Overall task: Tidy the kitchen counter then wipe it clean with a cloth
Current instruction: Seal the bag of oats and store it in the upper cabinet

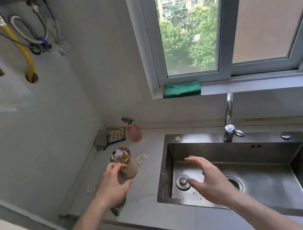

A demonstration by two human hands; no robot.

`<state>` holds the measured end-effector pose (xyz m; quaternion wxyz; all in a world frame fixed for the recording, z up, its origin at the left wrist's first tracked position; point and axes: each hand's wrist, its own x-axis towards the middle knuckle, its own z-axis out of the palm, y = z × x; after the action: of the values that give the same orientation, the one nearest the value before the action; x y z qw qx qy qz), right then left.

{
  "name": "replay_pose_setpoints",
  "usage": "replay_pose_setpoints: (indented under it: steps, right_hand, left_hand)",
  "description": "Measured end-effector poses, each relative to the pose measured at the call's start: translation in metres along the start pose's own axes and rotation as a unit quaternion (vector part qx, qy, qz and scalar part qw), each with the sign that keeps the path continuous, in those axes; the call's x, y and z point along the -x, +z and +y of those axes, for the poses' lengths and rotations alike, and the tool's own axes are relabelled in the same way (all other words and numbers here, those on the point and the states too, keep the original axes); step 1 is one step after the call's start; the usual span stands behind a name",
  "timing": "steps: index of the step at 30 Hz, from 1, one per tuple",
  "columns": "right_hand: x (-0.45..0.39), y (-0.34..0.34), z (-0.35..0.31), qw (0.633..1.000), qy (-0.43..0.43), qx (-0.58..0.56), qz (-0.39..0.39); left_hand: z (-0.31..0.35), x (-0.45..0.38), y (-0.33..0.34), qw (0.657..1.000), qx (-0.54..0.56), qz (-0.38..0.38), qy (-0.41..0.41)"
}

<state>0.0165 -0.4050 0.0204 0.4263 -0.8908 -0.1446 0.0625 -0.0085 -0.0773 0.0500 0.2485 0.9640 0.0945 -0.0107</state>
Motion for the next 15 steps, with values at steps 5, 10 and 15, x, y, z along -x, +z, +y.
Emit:
replay_pose_setpoints:
  steps: [5,10,15]
  right_hand:
    - [-0.035,0.005,0.003,1.000,0.005,0.002,-0.009]
    - [-0.061,0.017,0.002,1.000,0.023,0.010,-0.014]
    - [-0.079,0.046,-0.003,0.997,0.075,0.001,0.015]
  left_hand:
    - [-0.032,-0.062,0.001,0.999,-0.025,-0.021,-0.043]
    - [-0.056,-0.125,0.010,0.992,-0.043,-0.064,-0.097]
    - [-0.083,-0.184,0.033,0.980,-0.092,-0.141,-0.108]
